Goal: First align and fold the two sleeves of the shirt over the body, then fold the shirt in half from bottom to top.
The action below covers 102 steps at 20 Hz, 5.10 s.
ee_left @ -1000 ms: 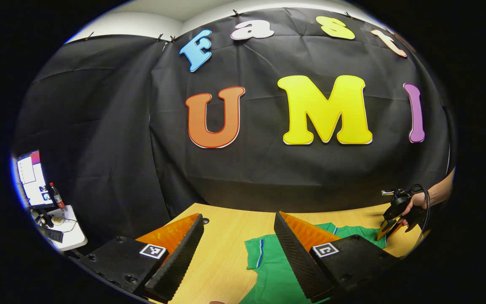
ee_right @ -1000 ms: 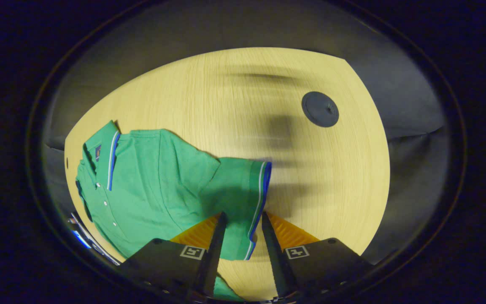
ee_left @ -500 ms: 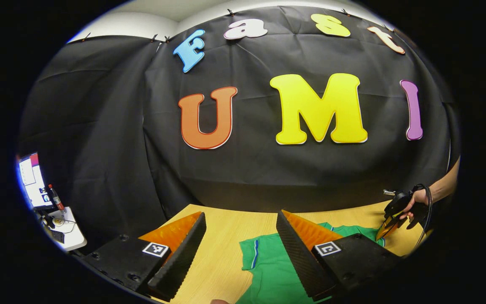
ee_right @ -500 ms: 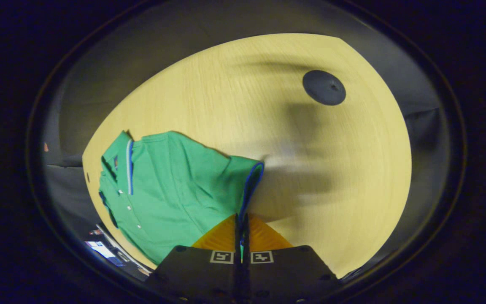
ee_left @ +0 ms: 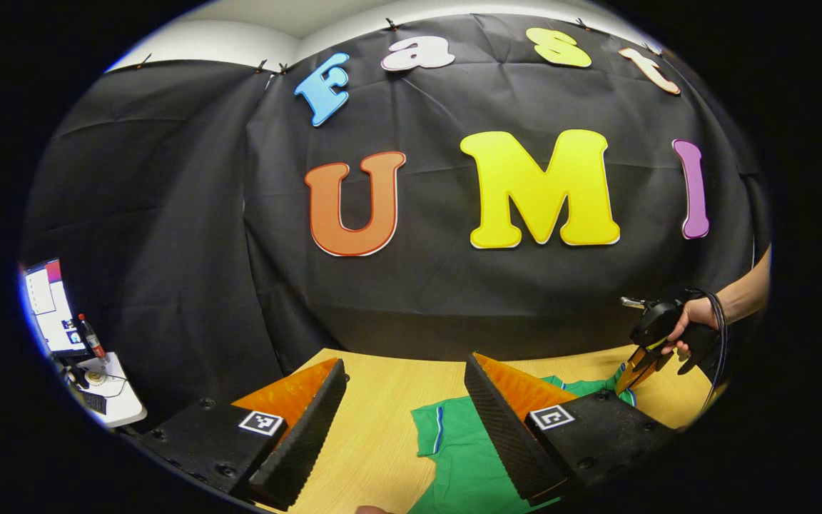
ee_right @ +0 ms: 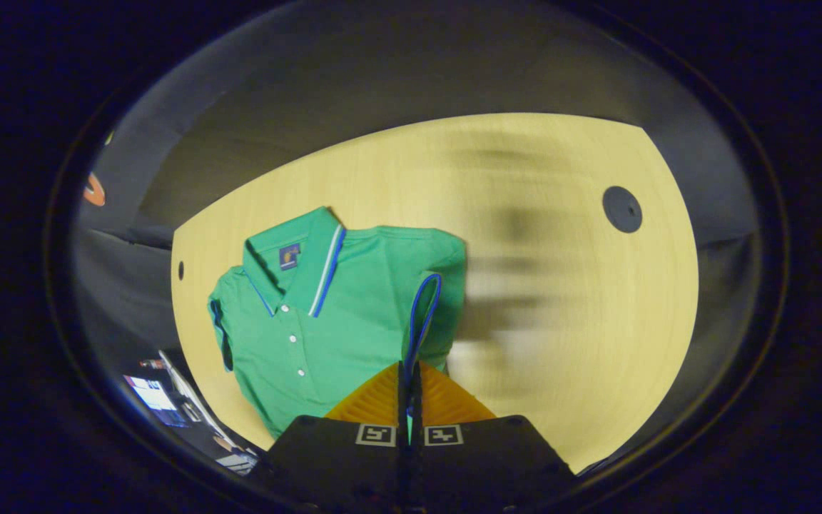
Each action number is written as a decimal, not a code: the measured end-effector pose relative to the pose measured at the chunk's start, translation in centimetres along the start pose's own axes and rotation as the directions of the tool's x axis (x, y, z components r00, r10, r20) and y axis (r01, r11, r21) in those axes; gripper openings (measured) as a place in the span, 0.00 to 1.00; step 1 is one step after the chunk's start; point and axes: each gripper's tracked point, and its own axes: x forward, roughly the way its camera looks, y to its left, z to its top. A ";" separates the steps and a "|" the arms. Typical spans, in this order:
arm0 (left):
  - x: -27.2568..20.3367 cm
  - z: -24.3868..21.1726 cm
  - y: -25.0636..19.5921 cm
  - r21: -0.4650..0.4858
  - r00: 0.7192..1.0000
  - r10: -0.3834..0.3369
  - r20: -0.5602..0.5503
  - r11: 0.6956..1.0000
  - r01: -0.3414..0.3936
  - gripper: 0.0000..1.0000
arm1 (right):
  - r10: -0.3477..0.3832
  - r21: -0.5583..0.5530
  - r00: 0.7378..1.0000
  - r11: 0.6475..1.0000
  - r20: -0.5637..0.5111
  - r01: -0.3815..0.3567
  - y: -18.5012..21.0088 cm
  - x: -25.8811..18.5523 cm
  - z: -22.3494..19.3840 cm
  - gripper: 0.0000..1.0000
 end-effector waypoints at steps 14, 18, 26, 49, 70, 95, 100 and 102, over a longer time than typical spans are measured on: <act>-1.4 -1.6 5.5 -0.003 0.998 0.051 -0.036 0.999 -0.052 1.00 | 0.129 0.107 0.991 0.985 0.036 -0.132 13.7 0.6 -1.0 0.72; -0.6 -2.7 4.5 -0.019 0.997 -0.020 -0.077 1.000 0.019 1.00 | 0.072 0.074 0.992 0.994 0.104 -0.080 12.7 -1.3 -1.7 0.96; 5.7 -9.3 -1.7 -0.081 0.926 -0.250 -0.284 0.968 0.237 1.00 | -0.015 -0.040 0.963 0.999 0.270 0.027 8.2 -8.5 -10.1 0.96; 15.9 -28.7 -3.5 -0.160 0.771 -0.281 -0.572 0.960 0.231 0.58 | -0.142 0.104 0.912 0.988 0.385 0.110 -1.2 -12.6 -27.3 0.96; 14.0 -17.5 -16.8 -0.159 0.785 -0.466 -0.409 0.883 0.442 0.10 | -0.161 0.182 0.878 0.980 0.450 0.087 -6.8 -14.9 -28.9 0.96; -6.2 -18.6 -3.4 -0.119 0.782 -0.346 -0.518 0.935 0.335 1.00 | -0.045 -0.238 0.887 0.956 0.459 0.172 -7.5 -8.5 -29.5 0.96; -12.9 -26.2 -0.7 -0.135 0.621 -0.346 -0.703 0.923 0.361 1.00 | -0.096 -0.264 0.948 0.948 0.304 0.180 -9.4 -3.4 -35.4 0.93; -15.8 -29.0 0.1 -0.143 0.539 -0.338 -0.772 0.918 0.371 1.00 | -0.104 -0.263 0.965 0.950 0.241 0.168 -9.7 -1.8 -37.4 0.97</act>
